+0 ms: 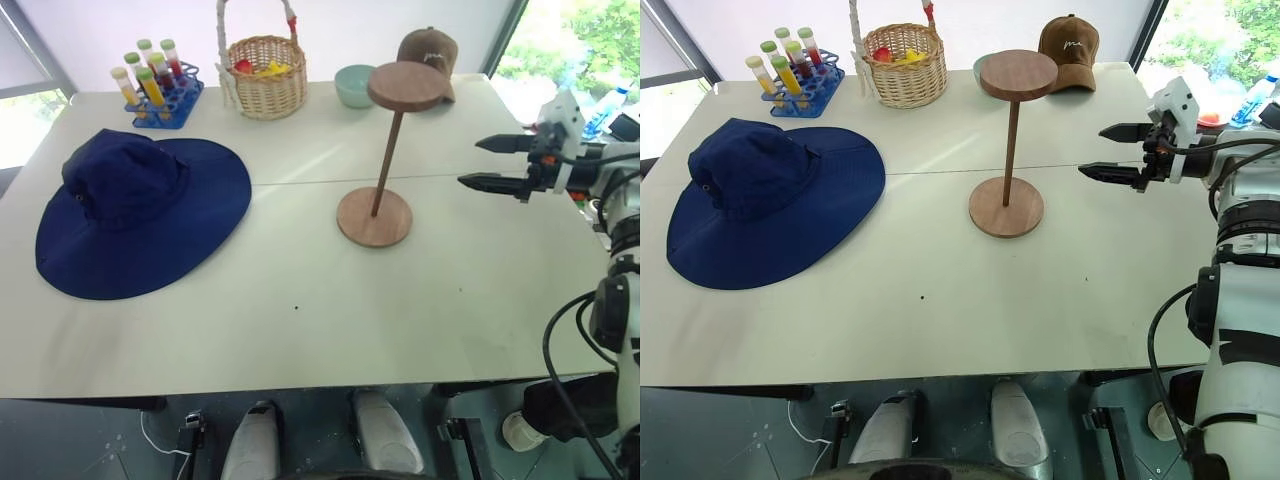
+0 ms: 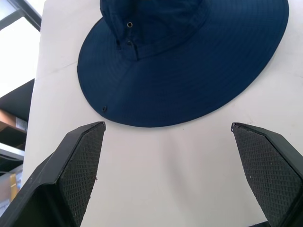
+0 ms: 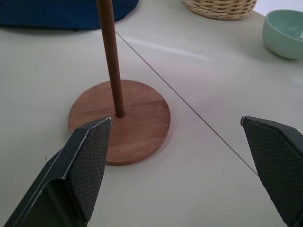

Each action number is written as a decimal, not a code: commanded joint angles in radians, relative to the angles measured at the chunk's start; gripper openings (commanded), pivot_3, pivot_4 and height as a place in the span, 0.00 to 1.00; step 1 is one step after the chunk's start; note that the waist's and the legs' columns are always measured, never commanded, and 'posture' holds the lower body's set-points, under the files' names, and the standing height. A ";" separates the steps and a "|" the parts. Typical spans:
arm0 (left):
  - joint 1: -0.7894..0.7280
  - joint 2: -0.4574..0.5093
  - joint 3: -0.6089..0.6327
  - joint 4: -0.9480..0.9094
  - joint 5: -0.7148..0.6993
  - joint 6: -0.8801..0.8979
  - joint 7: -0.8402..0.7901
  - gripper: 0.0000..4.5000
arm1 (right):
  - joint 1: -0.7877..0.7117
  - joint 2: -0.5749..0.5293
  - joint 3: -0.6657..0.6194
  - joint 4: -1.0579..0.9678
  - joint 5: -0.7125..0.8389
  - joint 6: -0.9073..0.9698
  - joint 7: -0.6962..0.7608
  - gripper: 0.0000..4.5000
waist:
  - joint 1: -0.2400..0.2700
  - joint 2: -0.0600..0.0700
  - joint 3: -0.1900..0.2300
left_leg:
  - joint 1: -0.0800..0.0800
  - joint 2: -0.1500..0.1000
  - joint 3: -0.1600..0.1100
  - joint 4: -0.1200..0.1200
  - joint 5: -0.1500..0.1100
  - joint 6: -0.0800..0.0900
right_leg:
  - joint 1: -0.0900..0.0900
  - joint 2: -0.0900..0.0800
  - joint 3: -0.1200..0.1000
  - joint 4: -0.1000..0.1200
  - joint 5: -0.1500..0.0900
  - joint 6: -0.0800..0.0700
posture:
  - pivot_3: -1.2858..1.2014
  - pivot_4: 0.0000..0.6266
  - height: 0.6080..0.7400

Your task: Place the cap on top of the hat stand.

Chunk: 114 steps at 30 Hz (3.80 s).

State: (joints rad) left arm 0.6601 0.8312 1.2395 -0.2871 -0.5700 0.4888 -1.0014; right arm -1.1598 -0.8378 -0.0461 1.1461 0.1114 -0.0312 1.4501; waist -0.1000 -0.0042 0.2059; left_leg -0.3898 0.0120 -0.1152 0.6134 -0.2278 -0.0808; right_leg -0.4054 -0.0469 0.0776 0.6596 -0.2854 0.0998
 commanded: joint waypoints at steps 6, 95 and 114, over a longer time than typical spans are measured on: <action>-0.012 0.020 0.025 -0.011 0.008 -0.001 0.012 0.99 | -0.012 -0.013 -0.024 -0.035 0.008 0.000 -0.002 1.00 | 0.000 0.000 0.000 | 0.000 0.000 0.000 0.000 0.000 0.000 | 0.000 0.000 0.000 0.000 0.000 0.000 | 0.52 0.24 1.00; -1.026 -0.200 -1.375 0.675 1.251 -0.476 1.019 0.99 | 0.552 -0.178 -0.132 -1.247 0.569 0.704 -0.059 1.00 | 0.060 0.002 -0.002 | -0.001 0.001 0.002 0.013 0.000 0.000 | 0.005 0.001 0.000 0.001 0.011 0.013 | 0.52 0.24 1.00; -1.173 -0.088 -1.333 0.898 1.166 -0.485 1.098 0.99 | 0.581 -0.183 -0.144 -1.276 0.589 0.711 -0.089 1.00 | 0.035 -0.001 0.000 | -0.003 0.001 0.001 0.009 0.000 0.000 | 0.001 0.001 0.001 0.001 0.011 0.013 | 0.52 0.24 1.00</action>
State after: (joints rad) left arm -0.4830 0.7354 -0.1228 0.6058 0.5977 -0.0115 0.0597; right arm -0.5688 -1.0071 -0.1573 -0.0965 0.6813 0.6818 1.3626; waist -0.0648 -0.0051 0.2054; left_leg -0.3926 0.0128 -0.1139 0.6224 -0.2277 -0.0807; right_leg -0.4042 -0.0460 0.0782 0.6610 -0.2747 0.1130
